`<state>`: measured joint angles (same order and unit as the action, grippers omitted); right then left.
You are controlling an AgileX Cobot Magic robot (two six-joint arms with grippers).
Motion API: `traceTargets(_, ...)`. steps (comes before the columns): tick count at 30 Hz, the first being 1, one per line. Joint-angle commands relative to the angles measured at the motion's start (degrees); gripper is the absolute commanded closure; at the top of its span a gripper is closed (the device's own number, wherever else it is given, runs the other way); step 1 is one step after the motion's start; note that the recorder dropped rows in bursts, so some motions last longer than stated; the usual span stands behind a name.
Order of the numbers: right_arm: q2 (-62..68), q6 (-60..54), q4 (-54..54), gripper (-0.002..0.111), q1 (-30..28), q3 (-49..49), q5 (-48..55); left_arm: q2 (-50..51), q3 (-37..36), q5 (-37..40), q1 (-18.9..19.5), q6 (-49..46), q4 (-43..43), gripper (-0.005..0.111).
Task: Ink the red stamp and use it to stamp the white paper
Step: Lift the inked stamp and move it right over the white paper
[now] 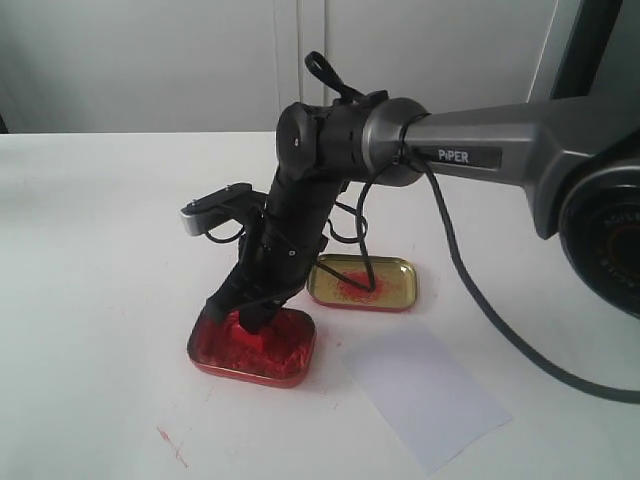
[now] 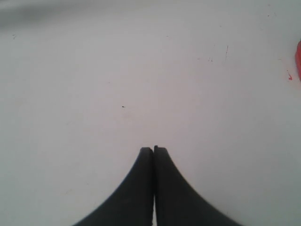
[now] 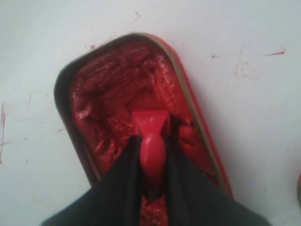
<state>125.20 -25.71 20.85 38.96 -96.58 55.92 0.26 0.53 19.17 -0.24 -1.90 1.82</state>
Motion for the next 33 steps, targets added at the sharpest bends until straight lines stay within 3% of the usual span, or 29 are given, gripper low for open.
traceTargets(1,-1.43,-0.38,0.33,0.108,-0.43,0.01,-0.4,-0.26,-0.53,0.4,0.11,0.45,0.23,0.107)
traceTargets(15,-6.46,4.95,-1.27,0.108,-0.43,0.72,-0.17,-0.26,-0.53,0.4,0.11,0.45,0.23,0.107)
traceTargets(21,-17.54,10.03,-7.34,0.108,-0.43,16.64,-10.29,-0.26,-0.53,0.4,0.11,0.45,0.23,0.107)
traceTargets(33,-29.21,21.68,-17.09,0.108,-0.74,33.6,-17.5,-0.26,-0.53,0.4,0.11,0.45,0.23,0.107)
